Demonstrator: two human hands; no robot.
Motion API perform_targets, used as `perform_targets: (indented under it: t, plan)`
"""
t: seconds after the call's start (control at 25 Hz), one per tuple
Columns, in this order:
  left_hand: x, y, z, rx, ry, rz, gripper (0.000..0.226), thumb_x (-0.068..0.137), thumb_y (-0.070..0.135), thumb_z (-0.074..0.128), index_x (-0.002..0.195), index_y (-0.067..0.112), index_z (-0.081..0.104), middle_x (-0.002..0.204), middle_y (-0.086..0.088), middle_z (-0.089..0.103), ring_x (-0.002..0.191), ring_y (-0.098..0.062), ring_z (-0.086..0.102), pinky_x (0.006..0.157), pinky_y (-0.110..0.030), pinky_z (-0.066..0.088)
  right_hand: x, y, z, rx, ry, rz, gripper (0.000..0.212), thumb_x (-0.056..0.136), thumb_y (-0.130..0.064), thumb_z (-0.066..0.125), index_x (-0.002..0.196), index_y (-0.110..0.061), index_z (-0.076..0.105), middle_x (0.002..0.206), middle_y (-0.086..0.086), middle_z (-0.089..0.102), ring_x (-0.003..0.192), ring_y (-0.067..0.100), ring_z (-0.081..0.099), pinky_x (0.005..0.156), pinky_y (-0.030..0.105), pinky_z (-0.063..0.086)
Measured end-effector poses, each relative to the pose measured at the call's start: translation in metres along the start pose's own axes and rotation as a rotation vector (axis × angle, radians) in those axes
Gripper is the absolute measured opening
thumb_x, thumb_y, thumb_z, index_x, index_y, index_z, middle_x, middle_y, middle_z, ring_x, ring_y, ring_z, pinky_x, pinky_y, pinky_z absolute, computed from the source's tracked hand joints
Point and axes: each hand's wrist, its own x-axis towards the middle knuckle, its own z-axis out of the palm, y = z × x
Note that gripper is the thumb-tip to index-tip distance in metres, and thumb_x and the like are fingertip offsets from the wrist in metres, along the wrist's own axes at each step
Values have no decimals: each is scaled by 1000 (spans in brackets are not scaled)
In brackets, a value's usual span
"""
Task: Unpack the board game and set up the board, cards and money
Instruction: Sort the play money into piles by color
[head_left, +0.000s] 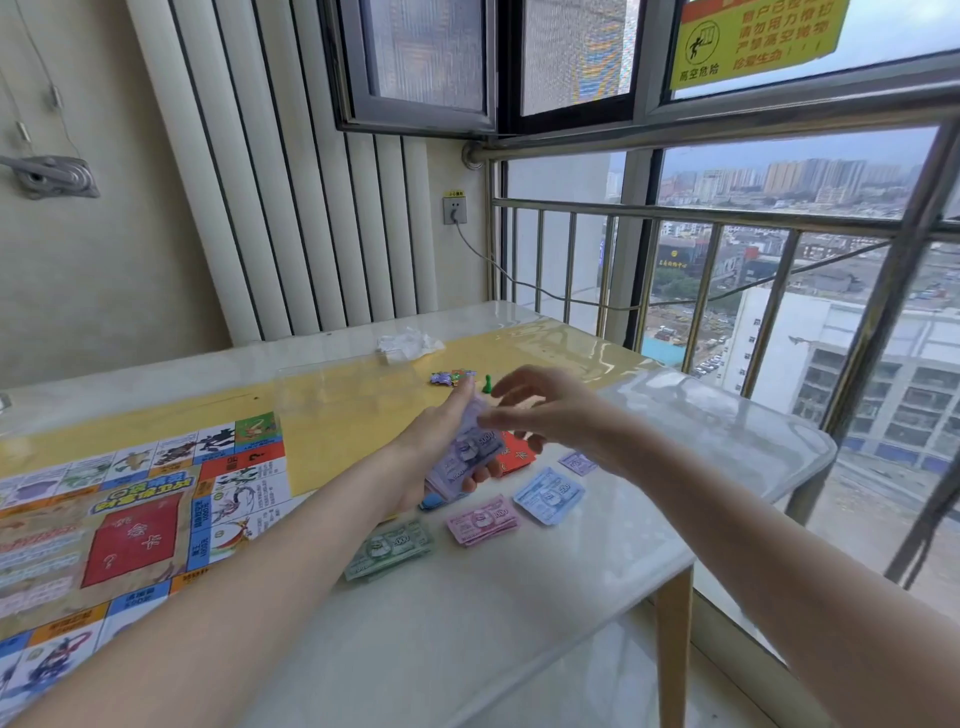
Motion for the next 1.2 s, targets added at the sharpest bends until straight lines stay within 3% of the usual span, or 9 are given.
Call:
perform_targets:
  t: [0.16,0.24,0.44,0.56,0.64,0.72,0.88,1.04,1.2]
  plan:
    - [-3,2,-2,56,-67,-29,72,91,65,16,80,10,61,51,-10,62,43,-18,53,44,-21,42,10,2,11,-294,14,-88,47,75,-22,74,118,-17,55,112,1,51,71,8,47,65,24,42]
    - [1,1,-5,53,-59,-33,74,90,67,16,82,10,63,53,-11,63,43,-19,55,42,-20,44,13,2,12,-283,10,-91,52,75,-22,74,122,-19,52,113,0,52,74,8,49,66,23,44]
    - [20,5,-6,-124,-77,-91,79,89,69,19,73,4,61,55,-11,61,42,-17,57,40,-18,44,14,-3,12,-265,-107,-156,28,82,-2,63,108,-4,54,72,1,61,50,5,54,46,16,40]
    - [18,12,-11,-299,-346,-112,60,95,55,32,90,6,66,78,-14,70,69,-19,67,67,-25,57,16,-3,-1,-181,-51,-141,24,83,4,60,102,-9,54,69,0,58,41,0,49,41,15,38]
    - [14,14,-18,-322,-458,-105,46,98,42,36,106,7,64,99,-18,69,89,-24,67,87,-33,53,16,-1,-8,-174,2,-160,23,82,3,62,96,-14,56,72,0,59,47,10,49,41,18,38]
    - [14,14,-22,-337,-444,-86,35,99,27,37,113,4,59,105,-21,67,93,-27,67,89,-37,52,18,5,-11,-134,58,-164,22,80,1,66,95,-13,60,80,5,60,51,18,47,41,19,38]
    - [16,9,-27,-295,-365,-28,26,97,11,40,109,-4,57,96,-21,69,83,-25,71,78,-32,57,18,16,-6,62,124,-36,35,73,-3,74,105,-5,60,86,9,57,52,17,51,52,24,45]
    - [18,8,-27,-212,-274,79,17,92,1,48,102,0,61,90,-16,72,78,-20,72,77,-30,57,15,23,-7,234,205,-48,12,74,0,72,80,-1,63,71,12,60,55,18,57,52,21,49]
    - [19,8,-25,-210,-219,105,17,89,-1,52,104,0,60,86,-13,72,73,-19,71,70,-29,59,13,24,-13,211,218,-25,4,78,0,69,79,-1,65,65,10,64,51,11,60,44,17,45]
